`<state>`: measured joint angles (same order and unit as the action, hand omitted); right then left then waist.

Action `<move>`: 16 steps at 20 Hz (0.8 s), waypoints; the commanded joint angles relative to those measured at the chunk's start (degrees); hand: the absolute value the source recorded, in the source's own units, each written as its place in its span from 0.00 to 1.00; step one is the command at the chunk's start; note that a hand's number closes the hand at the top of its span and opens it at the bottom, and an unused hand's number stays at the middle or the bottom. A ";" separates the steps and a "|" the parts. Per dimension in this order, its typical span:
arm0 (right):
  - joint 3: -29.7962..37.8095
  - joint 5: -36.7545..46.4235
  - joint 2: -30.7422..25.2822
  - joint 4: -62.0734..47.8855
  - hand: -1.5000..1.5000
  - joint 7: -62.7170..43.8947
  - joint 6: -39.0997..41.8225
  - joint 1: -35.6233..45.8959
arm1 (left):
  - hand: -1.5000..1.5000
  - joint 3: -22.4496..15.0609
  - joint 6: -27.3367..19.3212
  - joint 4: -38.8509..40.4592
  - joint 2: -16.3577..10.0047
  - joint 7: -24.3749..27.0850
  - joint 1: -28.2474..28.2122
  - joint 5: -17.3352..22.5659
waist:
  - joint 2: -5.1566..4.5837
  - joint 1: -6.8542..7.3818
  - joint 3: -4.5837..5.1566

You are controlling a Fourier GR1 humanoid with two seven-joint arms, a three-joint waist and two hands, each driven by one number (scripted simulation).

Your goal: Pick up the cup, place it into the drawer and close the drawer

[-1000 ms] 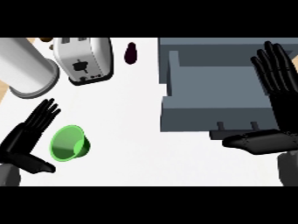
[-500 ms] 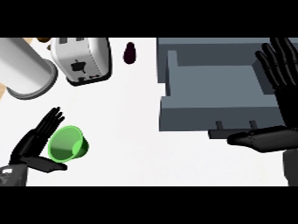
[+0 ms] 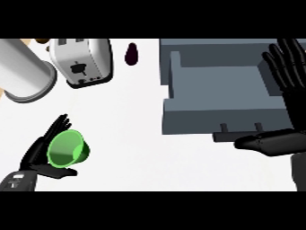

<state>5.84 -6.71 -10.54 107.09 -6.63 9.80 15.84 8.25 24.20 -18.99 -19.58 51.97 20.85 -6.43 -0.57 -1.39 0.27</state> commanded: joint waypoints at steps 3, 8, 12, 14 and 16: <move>0.56 -0.40 -0.48 -0.60 0.00 0.25 0.55 0.33 | 0.00 -0.55 5.83 3.60 0.65 9.90 1.65 -0.75 | -0.11 -0.25 0.04; -1.24 1.70 1.45 -2.14 0.00 2.00 -0.65 0.41 | 0.00 -0.75 4.97 5.61 1.09 10.08 4.00 -1.24 | -0.32 -0.35 0.07; 1.33 -0.53 -1.11 -1.60 0.00 1.77 1.53 -0.72 | 0.00 -1.52 3.86 5.68 3.78 10.90 4.33 -1.69 | -0.19 -0.68 0.04; -0.18 0.72 -0.18 -0.67 0.00 0.01 0.10 0.86 | 0.00 -2.16 5.17 6.05 4.37 10.87 4.48 -2.06 | -0.16 -0.49 0.05; 0.91 -0.74 -0.70 -0.85 0.00 -0.85 0.48 1.40 | 0.00 -1.90 8.19 6.33 2.99 10.83 4.62 -1.49 | -0.22 -0.55 0.08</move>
<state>6.27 -6.87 -11.04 106.03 -6.83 10.31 16.74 6.66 23.45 -13.67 -16.70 54.81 25.65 -7.88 -0.71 -1.84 0.27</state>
